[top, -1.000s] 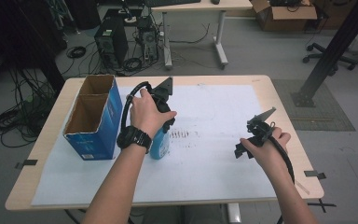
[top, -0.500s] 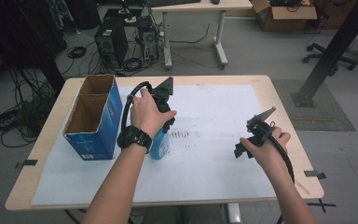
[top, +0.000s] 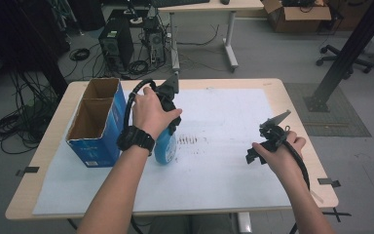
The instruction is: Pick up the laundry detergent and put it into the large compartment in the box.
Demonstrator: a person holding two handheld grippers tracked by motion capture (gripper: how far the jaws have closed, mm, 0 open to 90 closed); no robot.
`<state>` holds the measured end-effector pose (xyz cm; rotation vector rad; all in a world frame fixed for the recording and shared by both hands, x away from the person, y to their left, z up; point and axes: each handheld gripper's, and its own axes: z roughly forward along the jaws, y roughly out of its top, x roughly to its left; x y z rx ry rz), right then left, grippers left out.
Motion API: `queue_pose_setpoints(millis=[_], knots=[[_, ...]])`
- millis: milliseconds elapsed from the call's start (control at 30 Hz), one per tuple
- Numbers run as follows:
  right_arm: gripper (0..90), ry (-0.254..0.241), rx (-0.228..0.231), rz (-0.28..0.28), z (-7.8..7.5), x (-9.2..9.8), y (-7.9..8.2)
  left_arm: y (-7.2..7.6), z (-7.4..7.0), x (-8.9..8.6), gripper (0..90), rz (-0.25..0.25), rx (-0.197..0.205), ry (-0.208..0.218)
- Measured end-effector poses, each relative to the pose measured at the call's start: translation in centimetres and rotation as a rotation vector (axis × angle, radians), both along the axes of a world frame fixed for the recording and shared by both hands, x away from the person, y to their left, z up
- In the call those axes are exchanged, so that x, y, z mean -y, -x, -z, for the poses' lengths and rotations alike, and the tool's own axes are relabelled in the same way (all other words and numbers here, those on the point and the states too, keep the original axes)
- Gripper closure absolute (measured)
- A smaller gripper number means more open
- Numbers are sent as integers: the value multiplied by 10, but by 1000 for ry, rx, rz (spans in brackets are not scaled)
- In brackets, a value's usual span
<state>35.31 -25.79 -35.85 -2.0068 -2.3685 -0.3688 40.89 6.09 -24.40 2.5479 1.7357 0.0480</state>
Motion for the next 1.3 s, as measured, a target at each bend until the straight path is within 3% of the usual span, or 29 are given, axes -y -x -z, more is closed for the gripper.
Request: queue_pose_setpoints(millis=[33,200,233,267,333,400,567,600,800,933,1300], knots=[[91,0,0,0,0,0,0,0,0,0,373,0,0,0],[92,-4,5,10,-4,3,-1,-1,-34,-7,373,-6,20,1],[92,-4,5,10,-4,3,-1,-1,-34,-7,373,-6,20,1],[92,-9,0,16,-5,2,-2,-2,-46,-10,373,-12,28,1],[91,-7,3,10,-5,2,-3,-2,-51,-12,374,-16,29,2],[91,-11,3,14,-6,1,-4,-5,-67,-20,374,-29,39,5],[91,-12,4,9,-6,0,-8,-7,-87,-32,374,-45,52,6],[91,-14,4,9,-6,-1,-10,-9,-97,-41,374,-58,59,8],[91,-7,-5,8,-6,-1,-14,-11,-115,-62,374,-92,77,13],[91,-9,1,16,-7,1,-17,-12,-129,-85,374,-152,99,34],[91,-16,4,30,-8,8,-18,-11,-146,-137,375,-252,124,29]])
